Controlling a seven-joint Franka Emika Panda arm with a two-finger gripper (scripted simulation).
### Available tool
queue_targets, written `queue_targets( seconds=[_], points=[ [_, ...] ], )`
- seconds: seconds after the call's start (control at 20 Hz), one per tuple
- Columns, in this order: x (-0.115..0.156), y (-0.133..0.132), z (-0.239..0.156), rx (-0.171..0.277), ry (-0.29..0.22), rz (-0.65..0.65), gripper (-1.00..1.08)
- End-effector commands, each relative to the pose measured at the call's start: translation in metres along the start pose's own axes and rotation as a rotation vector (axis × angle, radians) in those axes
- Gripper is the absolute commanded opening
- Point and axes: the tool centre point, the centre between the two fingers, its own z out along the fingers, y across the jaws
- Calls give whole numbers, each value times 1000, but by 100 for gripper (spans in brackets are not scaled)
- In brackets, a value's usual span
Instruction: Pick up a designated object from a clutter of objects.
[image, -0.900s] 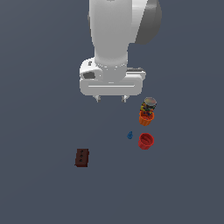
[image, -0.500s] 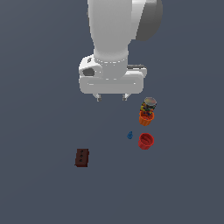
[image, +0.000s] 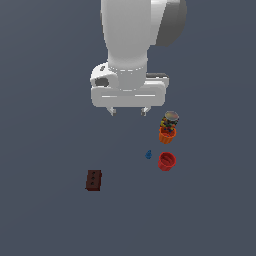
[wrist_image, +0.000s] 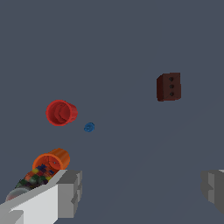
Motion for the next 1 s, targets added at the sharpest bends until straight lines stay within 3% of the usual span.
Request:
queue_targets(
  seconds=[0.0,0.4,0.95],
  points=[
    [2,-3,7,-3,-1,-25,100],
    [10,-20,54,-19,-5,-194,100],
    [10,-64,158,-31,-15,-581,100]
  ],
)
